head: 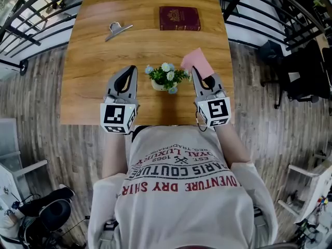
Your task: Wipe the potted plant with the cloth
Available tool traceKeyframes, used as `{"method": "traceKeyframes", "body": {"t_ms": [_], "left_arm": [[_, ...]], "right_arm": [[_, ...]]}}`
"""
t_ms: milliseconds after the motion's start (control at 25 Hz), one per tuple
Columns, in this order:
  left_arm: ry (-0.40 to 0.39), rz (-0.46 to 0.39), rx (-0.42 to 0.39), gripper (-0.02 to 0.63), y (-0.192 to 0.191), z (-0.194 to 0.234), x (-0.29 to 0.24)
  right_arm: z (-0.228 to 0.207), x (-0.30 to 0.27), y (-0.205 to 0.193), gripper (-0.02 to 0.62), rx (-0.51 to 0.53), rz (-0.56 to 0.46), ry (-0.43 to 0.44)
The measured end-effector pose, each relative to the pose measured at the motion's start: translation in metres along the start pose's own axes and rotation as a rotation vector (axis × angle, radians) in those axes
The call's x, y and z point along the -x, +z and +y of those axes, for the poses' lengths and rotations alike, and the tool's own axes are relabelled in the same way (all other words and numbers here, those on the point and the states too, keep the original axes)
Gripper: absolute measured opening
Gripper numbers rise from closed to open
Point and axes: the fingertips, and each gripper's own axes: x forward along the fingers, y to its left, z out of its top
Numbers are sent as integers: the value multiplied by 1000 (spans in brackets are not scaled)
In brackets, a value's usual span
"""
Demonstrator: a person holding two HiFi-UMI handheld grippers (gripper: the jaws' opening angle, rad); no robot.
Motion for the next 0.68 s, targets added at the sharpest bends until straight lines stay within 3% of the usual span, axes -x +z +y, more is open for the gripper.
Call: {"method": "traceKeyframes", "body": {"t_ms": [400, 680], "left_arm": [[6, 34, -7, 17, -8, 4, -6], [-29, 65, -73, 17, -9, -2, -13]], "right_arm": [[3, -6, 0, 35, -3, -4, 2], [-1, -10, 4, 35, 18, -21, -32]]}}
